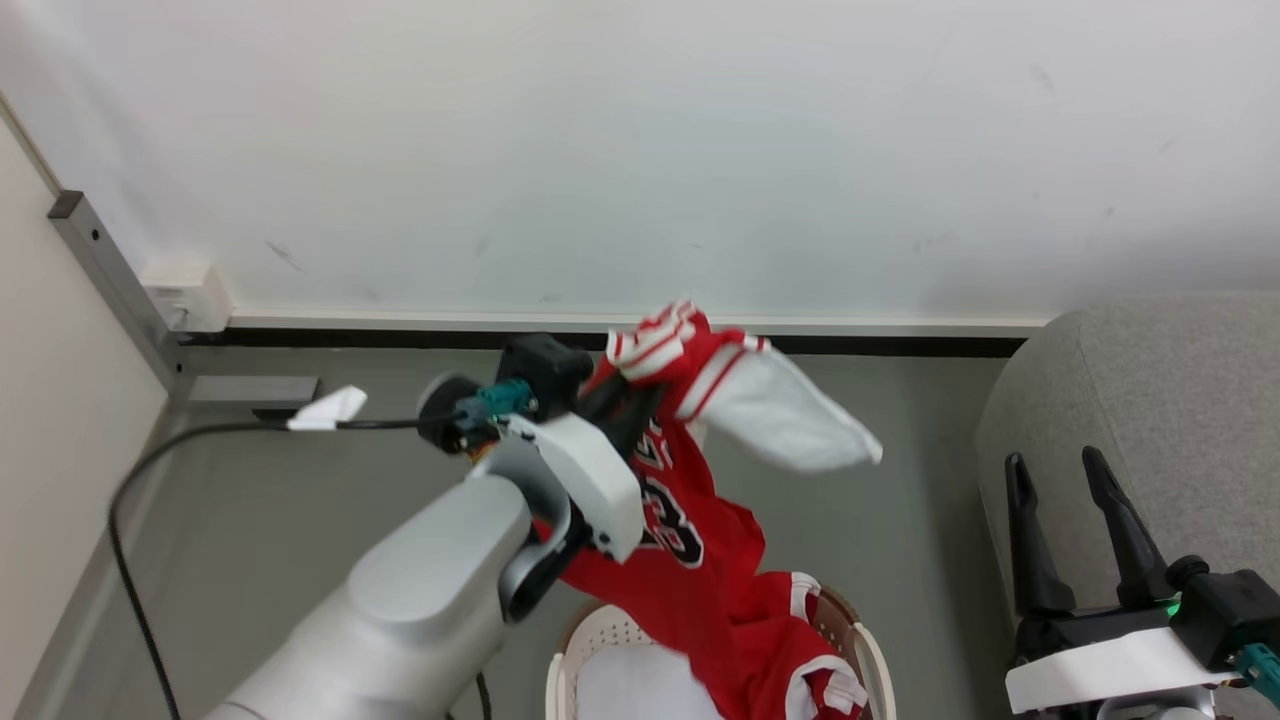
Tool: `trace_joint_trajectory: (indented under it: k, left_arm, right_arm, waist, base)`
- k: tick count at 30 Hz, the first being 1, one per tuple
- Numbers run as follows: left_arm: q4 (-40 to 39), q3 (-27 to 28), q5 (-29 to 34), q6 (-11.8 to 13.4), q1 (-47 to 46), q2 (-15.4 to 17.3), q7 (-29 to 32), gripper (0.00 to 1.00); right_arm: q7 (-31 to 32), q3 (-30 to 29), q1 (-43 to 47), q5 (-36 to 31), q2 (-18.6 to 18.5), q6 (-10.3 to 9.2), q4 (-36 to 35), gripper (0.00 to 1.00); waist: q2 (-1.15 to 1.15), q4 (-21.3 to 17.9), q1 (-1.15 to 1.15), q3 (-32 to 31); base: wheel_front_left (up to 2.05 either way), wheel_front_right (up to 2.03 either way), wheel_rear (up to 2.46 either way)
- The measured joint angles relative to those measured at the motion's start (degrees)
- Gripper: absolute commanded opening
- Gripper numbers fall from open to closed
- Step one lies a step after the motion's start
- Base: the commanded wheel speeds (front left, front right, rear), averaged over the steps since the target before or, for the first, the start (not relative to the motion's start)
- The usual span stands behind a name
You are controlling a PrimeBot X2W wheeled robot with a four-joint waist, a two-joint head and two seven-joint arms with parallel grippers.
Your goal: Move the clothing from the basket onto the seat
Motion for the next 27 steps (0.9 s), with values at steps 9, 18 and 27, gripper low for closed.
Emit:
trace_joint_trajectory:
  k: [9,18,27]
  left_arm:
    - [-15.4,5.94,1.86,4.27,-0.31,4.35,-0.07,0.0]
    - [-20.81,5.98,1.86,6.54,-0.57,5.36,2.34,0.0]
    - [-22.4,5.56,1.68,7.21,-0.35,5.54,3.13,0.0]
  right_arm:
    - [0.0,4.1,0.17,1.31,-0.32,0.0,0.33,1.0]
    - [0.01,6.51,0.27,2.58,-0.7,0.0,0.81,1.0]
    - [0.0,21.14,-0.35,8.11,-4.72,0.0,-1.7,1.0]
  waist:
    - [0.0,0.17,0.01,-1.7]
    - [0.0,0.02,0.01,-2.15]
    - [0.0,-0.61,0.02,-2.04]
  base:
    - [0.0,0.0,0.0]
    - [0.0,0.0,0.0]
    - [0.0,0.0,0.0]
